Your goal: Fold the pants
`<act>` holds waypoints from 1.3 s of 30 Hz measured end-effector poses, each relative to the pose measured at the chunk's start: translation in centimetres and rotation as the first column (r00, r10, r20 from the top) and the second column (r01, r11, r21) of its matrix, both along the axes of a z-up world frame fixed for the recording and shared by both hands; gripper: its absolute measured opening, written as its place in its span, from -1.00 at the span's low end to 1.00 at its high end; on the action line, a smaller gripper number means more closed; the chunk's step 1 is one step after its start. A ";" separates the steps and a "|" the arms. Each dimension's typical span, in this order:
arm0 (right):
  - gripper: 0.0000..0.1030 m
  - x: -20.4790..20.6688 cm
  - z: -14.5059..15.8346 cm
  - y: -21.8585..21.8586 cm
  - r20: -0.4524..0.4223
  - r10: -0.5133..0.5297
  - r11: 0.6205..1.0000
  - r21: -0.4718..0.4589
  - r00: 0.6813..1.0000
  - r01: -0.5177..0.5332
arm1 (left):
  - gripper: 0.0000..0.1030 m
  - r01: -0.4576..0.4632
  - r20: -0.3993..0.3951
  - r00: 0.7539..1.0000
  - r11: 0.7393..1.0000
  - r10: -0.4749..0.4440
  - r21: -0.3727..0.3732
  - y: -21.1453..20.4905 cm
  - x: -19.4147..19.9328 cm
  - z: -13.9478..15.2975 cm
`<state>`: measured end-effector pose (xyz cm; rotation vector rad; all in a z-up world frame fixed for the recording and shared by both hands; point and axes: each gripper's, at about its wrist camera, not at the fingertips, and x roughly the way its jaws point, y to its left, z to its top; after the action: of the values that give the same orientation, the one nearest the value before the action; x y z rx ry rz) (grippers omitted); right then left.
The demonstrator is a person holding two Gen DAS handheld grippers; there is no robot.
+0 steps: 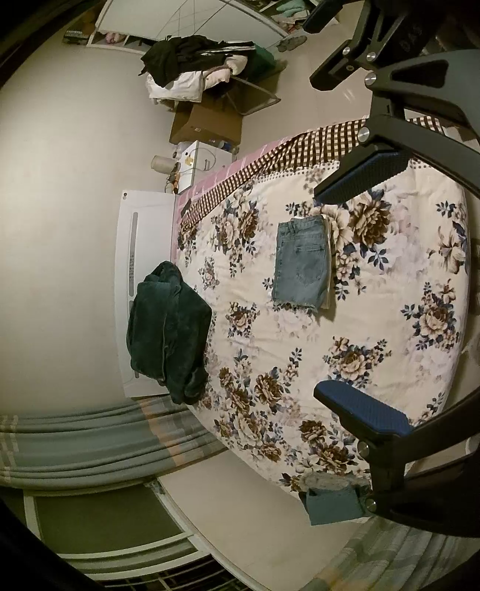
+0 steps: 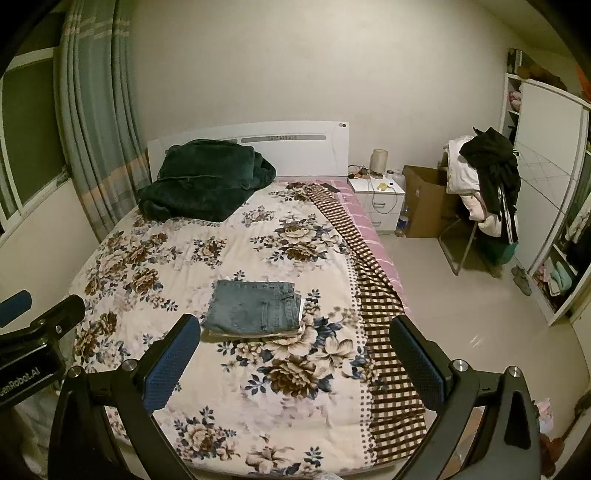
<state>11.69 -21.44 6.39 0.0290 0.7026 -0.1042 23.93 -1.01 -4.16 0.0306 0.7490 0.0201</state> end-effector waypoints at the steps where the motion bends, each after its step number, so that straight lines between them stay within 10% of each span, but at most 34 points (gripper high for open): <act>1: 1.00 0.0 0.1 0.1 0.000 -0.002 1.000 0.002 1.000 0.002 | 0.89 -0.001 0.001 1.000 1.000 0.001 0.000 0.0 0.0 0.0; 39: 1.00 -0.5 0.6 1.8 -0.014 0.007 1.000 0.002 1.000 -0.007 | 0.89 -0.008 -0.004 1.000 1.000 0.008 -0.018 1.8 -1.0 -0.5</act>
<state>11.22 -19.61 7.02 0.0279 0.7167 -0.0966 22.96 0.74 -4.68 0.0110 0.7532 0.0207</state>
